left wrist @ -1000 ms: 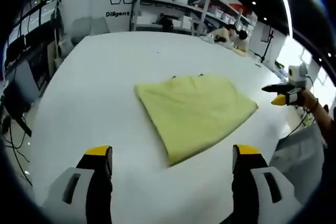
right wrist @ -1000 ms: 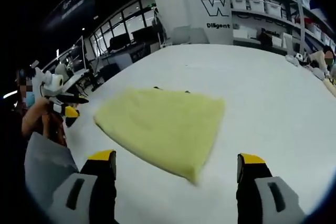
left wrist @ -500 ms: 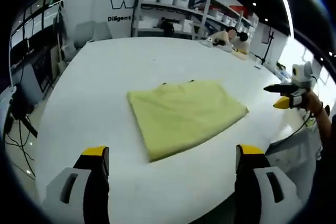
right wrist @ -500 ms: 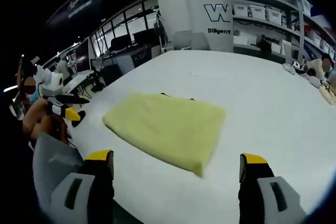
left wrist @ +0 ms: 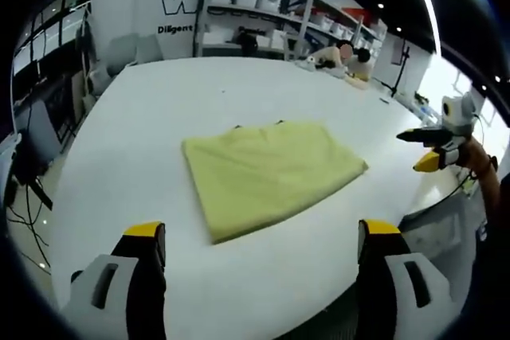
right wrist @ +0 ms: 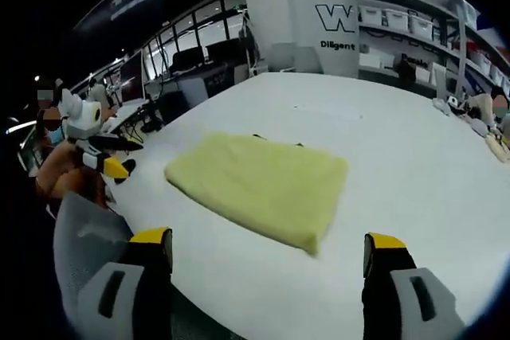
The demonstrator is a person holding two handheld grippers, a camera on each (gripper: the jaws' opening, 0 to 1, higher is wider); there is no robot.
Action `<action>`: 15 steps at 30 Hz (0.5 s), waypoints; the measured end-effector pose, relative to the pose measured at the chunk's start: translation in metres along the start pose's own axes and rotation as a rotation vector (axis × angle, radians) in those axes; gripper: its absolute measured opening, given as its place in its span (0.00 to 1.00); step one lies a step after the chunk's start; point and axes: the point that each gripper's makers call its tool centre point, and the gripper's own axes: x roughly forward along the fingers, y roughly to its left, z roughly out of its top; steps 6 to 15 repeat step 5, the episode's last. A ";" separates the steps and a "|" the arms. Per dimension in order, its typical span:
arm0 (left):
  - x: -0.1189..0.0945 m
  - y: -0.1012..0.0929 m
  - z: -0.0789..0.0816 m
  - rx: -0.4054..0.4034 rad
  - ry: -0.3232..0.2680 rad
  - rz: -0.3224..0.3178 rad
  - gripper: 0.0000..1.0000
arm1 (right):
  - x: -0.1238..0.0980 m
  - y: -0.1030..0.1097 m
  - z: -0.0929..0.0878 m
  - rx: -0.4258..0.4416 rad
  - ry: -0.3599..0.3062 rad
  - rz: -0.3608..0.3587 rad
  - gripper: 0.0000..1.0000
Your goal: Fold the garment on the visible template until the final outline fits inside the template.
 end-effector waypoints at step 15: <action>0.001 0.002 0.000 0.008 0.003 0.004 0.99 | 0.000 -0.001 -0.003 0.002 0.010 -0.004 0.99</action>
